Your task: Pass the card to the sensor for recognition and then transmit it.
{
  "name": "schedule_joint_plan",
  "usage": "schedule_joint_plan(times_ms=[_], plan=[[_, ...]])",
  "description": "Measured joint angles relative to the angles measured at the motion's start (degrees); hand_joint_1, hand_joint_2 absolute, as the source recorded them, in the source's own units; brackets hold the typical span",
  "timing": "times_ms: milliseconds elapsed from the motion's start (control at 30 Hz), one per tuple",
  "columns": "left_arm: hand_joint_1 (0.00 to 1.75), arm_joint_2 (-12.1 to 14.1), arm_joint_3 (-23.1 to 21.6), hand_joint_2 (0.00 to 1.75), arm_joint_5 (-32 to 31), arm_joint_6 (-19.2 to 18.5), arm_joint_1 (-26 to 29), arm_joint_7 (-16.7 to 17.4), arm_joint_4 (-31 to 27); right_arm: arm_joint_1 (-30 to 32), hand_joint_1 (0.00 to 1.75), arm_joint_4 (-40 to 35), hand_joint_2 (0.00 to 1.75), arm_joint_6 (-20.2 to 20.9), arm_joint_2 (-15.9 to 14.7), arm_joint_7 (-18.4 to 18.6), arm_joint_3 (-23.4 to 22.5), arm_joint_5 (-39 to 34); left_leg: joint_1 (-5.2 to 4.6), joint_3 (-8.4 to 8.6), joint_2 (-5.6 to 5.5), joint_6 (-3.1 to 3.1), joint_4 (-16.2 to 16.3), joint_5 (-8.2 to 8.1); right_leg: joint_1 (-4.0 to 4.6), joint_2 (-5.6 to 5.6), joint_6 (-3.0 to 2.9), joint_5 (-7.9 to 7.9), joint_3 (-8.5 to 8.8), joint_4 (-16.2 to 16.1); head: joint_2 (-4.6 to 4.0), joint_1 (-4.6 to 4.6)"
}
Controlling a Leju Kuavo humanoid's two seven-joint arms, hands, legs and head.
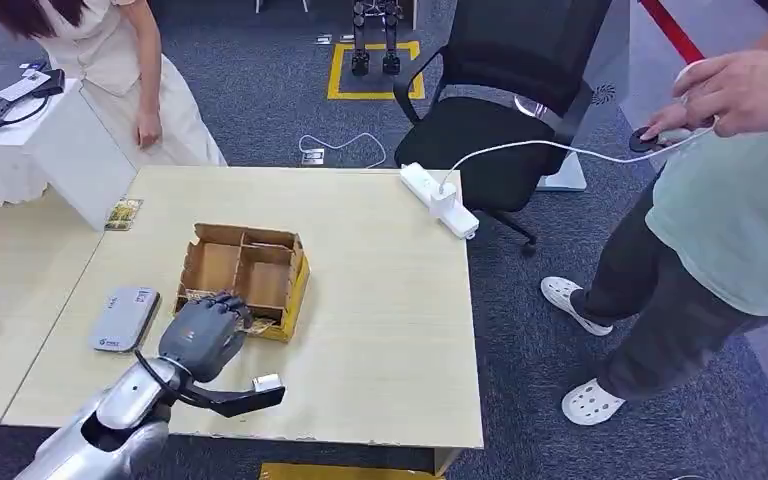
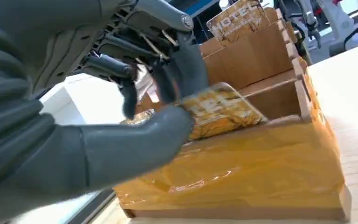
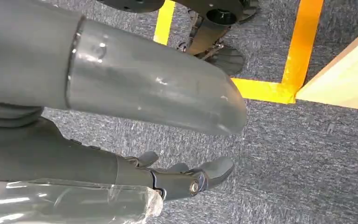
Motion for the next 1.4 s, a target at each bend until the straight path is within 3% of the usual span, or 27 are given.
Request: schedule_joint_plan(times_ms=[100,300,367,433,533,700,1033,1167,1333,1400], plan=[[1.48,0.0,0.0,1.75,0.6,0.0,0.1,-0.8,0.0,0.0,0.0,0.0,0.0,0.1,0.0,-0.1,0.0,0.0,0.0,0.0,0.0,0.0,0.0,0.0,0.0,0.0,0.0,0.0,0.01,0.0,0.0,0.02],[1.55,0.0,0.0,1.75,1.2,0.0,0.1,-0.9,0.0,-0.2,0.0,0.0,0.0,0.3,0.0,-0.1,-0.1,0.0,0.0,0.01,0.0,0.0,0.0,0.0,0.0,0.0,0.0,0.0,0.01,0.0,0.0,0.02],[1.66,0.0,0.0,1.75,1.4,0.2,0.2,-0.9,0.0,-0.2,0.0,0.0,0.0,0.3,0.1,-0.1,-0.2,0.0,0.0,0.01,0.0,0.0,0.0,0.0,0.0,0.0,0.0,0.0,0.01,0.0,0.0,0.02],[1.62,0.0,0.0,1.75,1.8,0.5,0.3,-0.9,0.0,-0.3,0.0,0.0,0.0,0.4,0.1,-0.1,-0.4,0.0,0.0,0.01,0.0,0.0,0.0,0.0,0.0,0.0,0.0,0.0,0.01,0.0,0.0,0.02],[1.75,0.0,0.0,1.75,2.3,0.9,0.4,-1.3,0.0,-0.3,0.0,0.0,0.0,0.4,0.1,-0.1,-0.5,0.0,0.0,0.01,0.0,0.0,0.0,0.0,0.0,0.0,0.0,0.0,0.01,0.0,0.0,0.02],[1.75,1.4,1.4,1.75,5.6,2.5,-0.2,-2.9,-1.1,-0.2,0.0,0.0,0.0,0.7,0.1,-0.2,-0.8,0.0,0.02,0.02,0.0,0.0,0.0,0.01,0.01,0.01,0.0,0.0,-0.02,0.0,0.0,0.0],[1.75,9.2,12.9,1.75,8.9,3.6,-9.7,-3.8,-4.6,0.4,0.0,-0.8,0.0,0.2,0.3,-0.2,-1.5,0.0,0.08,0.02,-0.01,-0.03,0.0,0.08,0.06,0.01,-0.04,0.03,-0.02,0.1,0.0,0.04],[1.75,10.1,15.5,1.75,8.7,4.8,-11.9,-3.6,-4.8,0.4,0.0,-1.0,0.0,0.2,0.8,-0.5,-1.8,0.1,0.06,0.02,0.0,-0.03,0.0,0.08,0.05,0.02,-0.04,0.03,-0.02,0.1,0.0,0.02],[1.75,9.8,16.0,1.75,4.8,6.3,-15.5,-0.9,-3.5,0.2,0.0,-1.1,0.0,0.4,1.0,-0.8,-1.9,0.3,0.05,0.0,-0.05,-0.02,0.0,0.08,0.04,0.0,-0.04,0.03,-0.02,0.0,0.0,0.0],[1.75,9.2,16.0,1.75,2.0,9.1,-17.6,0.0,-1.2,-0.1,0.0,-1.1,0.0,0.7,1.2,-0.9,-1.9,0.5,0.05,0.0,-0.04,-0.02,0.0,0.08,0.04,0.0,-0.04,0.04,-0.02,0.0,0.0,0.02]])
